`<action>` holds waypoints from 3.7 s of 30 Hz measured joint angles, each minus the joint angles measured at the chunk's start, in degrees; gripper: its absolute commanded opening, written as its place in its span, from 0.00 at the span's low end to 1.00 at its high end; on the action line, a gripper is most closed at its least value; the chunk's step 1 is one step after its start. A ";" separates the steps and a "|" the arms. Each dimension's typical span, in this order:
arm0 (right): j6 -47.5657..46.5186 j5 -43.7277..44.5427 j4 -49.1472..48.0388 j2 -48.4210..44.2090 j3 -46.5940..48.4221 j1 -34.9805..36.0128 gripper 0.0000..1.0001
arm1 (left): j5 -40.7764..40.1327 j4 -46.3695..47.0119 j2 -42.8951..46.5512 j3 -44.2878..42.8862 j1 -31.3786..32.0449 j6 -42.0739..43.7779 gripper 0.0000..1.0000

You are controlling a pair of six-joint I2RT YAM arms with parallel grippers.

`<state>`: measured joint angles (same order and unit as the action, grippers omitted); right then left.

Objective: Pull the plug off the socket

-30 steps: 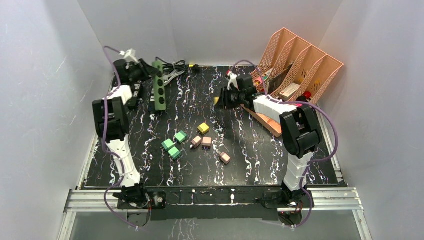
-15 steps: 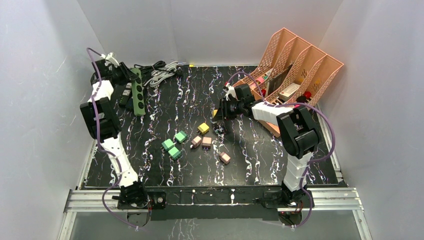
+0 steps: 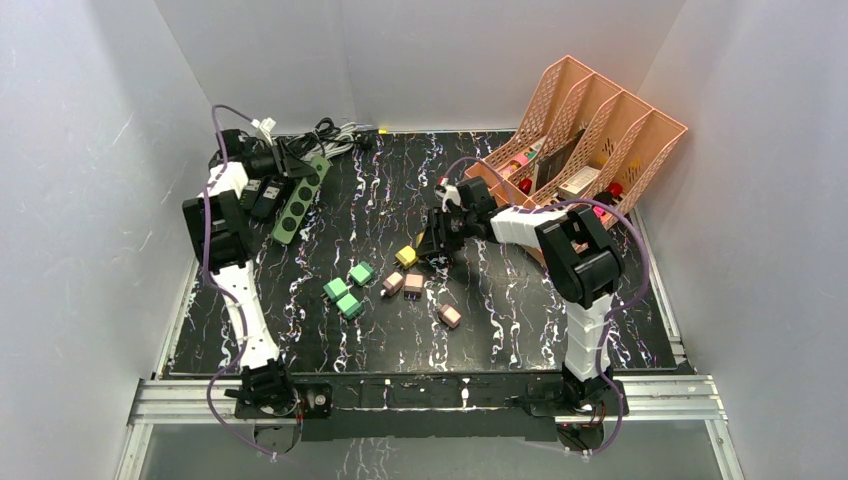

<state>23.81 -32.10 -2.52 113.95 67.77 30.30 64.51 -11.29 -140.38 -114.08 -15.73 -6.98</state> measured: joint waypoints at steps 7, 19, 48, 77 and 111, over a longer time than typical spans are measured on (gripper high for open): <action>-0.68 0.92 0.35 -0.24 1.62 2.95 0.98 | -13.16 -7.58 -1.36 -0.20 2.91 4.37 0.66; 1.16 17.07 4.87 -18.62 1.55 3.21 0.98 | -38.10 -3.85 16.92 11.37 3.06 -3.63 0.98; 26.34 31.82 -0.92 -40.76 4.33 6.47 0.99 | -52.00 -0.04 56.37 66.12 37.66 -11.67 0.98; 27.43 25.46 -8.31 -41.07 1.84 5.79 0.98 | -61.02 -2.45 54.62 66.12 39.10 4.44 0.57; 34.07 22.73 -6.99 -37.92 4.26 2.97 0.98 | -58.31 -9.62 48.61 52.78 30.32 -34.67 0.04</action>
<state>57.89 -9.37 -9.52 76.03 72.03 33.28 6.20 -20.91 -91.77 -61.30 14.59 -41.65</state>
